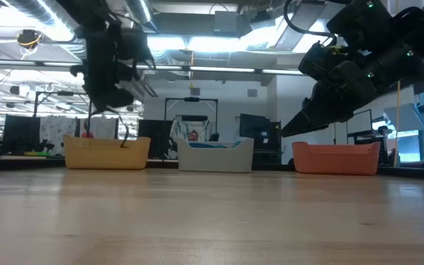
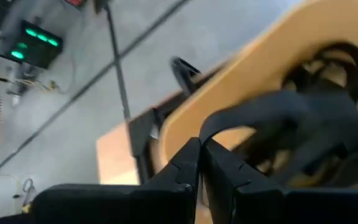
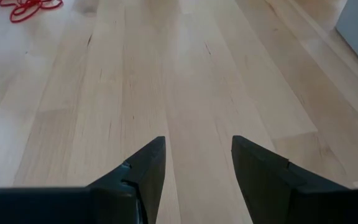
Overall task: Sort rubber bands into baskets
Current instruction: Put the black rubber band into the yellow bin, then put the red rubber band into the orange bin
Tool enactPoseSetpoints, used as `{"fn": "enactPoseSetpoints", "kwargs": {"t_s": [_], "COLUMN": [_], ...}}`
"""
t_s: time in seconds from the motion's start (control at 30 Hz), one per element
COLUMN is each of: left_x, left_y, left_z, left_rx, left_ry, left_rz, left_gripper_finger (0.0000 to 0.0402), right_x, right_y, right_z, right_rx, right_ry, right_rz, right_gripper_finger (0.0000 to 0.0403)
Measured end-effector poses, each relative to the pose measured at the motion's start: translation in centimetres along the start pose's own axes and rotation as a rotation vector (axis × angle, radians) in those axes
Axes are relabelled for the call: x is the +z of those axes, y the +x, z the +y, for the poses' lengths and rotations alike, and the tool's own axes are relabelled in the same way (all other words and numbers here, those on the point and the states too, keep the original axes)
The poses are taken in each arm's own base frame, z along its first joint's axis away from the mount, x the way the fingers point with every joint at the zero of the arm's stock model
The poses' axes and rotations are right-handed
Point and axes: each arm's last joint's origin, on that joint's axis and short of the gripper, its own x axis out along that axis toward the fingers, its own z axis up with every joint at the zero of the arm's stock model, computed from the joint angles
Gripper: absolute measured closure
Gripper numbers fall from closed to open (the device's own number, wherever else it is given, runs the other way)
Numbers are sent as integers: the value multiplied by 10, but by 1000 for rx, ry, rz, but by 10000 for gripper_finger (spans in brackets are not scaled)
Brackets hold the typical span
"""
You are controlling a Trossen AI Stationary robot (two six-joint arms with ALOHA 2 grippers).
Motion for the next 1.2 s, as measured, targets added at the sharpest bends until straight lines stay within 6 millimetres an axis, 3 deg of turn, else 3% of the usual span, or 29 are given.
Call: {"fn": "enactPoseSetpoints", "kwargs": {"t_s": [0.1,0.23,0.43,0.63,0.83,1.2], "left_x": [-1,-1,-2,2,-3,-45], "left_y": [9,18,14,-16,-61,-128], "left_z": [-8,-17,-16,0,9,-13], "left_rx": [-75,-98,-197,-270,-530,-901], "left_ry": [20,53,107,68,36,251], "left_rz": [67,111,144,26,-141,-212], "left_gripper_finger": [375,326,257,236,236,236], "right_x": [0,0,0,0,0,0], "right_y": [0,0,0,0,0,0], "right_z": [0,0,0,0,0,0], "right_rx": [0,1,1,2,2,2], "right_ry": [1,1,1,1,1,7], "right_rz": [0,0,0,-1,-1,-1], "right_gripper_finger": [220,220,220,220,220,220]}}
